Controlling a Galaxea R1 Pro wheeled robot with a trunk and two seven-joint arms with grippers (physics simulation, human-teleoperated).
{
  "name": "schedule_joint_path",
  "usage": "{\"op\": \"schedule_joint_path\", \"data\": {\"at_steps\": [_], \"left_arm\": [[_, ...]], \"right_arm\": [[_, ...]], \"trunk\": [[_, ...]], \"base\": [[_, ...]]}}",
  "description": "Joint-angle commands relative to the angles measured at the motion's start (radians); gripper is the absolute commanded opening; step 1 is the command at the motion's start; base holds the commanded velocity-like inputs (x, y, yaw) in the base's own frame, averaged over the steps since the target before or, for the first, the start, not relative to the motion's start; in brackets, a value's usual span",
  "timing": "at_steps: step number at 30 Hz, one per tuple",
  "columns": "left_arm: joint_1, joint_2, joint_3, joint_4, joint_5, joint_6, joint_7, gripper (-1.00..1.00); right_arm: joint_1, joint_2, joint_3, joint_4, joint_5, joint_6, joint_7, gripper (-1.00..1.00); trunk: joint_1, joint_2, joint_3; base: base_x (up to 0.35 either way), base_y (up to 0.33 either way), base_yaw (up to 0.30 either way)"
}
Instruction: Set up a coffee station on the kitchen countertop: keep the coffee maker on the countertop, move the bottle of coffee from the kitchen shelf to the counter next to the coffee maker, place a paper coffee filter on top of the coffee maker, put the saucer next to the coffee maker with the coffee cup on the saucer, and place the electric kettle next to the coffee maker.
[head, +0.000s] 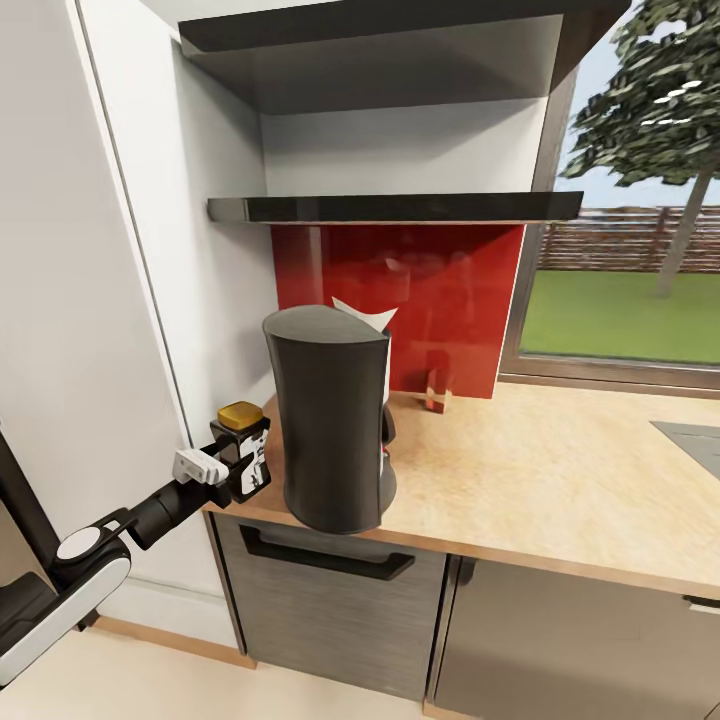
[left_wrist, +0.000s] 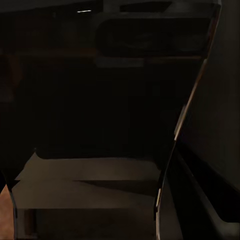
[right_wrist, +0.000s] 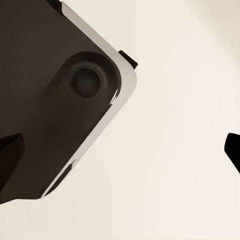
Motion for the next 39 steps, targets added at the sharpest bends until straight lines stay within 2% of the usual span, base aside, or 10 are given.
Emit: {"op": "schedule_joint_path", "data": {"at_steps": [1,39], "left_arm": [[-0.002,0.001,-0.003,0.0,0.009,-0.003,-0.001,-1.0],[-0.002,0.002,-0.001,0.002,0.009,-0.003,-0.001,-1.0]], "right_arm": [[-0.001,0.0,0.005,0.003,-0.009,-0.006,0.006,1.0],[-0.001,0.0,0.006,0.004,-0.009,-0.006,0.006,1.0]], "trunk": [[0.0,-0.001,-0.001],[0.0,-0.001,-0.002]], "base": [[0.0,0.0,0.0],[0.04,0.0,0.0]]}}
